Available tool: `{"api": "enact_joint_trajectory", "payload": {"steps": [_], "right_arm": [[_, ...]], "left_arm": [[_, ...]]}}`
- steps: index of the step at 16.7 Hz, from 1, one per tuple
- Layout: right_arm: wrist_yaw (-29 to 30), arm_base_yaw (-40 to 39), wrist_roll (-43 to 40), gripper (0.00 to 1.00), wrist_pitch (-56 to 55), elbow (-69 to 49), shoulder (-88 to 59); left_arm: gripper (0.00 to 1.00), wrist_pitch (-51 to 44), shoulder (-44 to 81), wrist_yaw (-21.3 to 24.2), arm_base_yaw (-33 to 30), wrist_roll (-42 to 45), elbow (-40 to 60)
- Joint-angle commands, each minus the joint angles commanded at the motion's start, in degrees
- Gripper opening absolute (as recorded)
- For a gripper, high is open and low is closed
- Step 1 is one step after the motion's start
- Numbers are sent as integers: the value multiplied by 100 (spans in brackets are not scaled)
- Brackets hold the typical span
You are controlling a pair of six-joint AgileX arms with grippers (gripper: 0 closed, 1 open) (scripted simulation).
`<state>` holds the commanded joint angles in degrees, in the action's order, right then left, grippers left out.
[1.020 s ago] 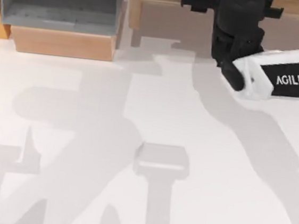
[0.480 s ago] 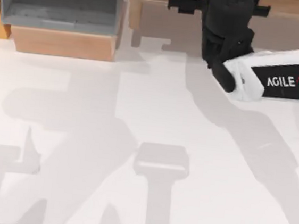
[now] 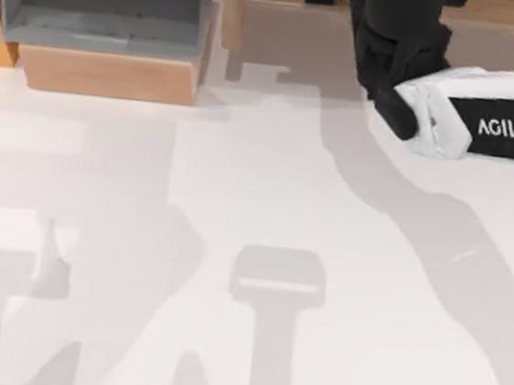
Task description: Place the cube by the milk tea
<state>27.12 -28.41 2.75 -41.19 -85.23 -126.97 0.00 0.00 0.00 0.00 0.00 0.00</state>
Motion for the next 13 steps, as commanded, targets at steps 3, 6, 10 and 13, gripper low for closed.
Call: {"api": "enact_joint_trajectory", "payload": {"steps": [3, 6, 10, 13], "right_arm": [[-362, 2, 205, 0, 626, 92, 411], [-788, -5, 492, 0, 1492, 300, 915], [-1423, -42, 1016, 0, 3034, 815, 1737], [-1894, -88, 1482, 0, 4446, 1371, 2413]], "left_arm": [[100, 0, 0, 0, 0, 0, 0], [100, 0, 0, 0, 0, 0, 0], [100, 0, 0, 0, 0, 0, 0], [100, 0, 0, 0, 0, 0, 0]]}}
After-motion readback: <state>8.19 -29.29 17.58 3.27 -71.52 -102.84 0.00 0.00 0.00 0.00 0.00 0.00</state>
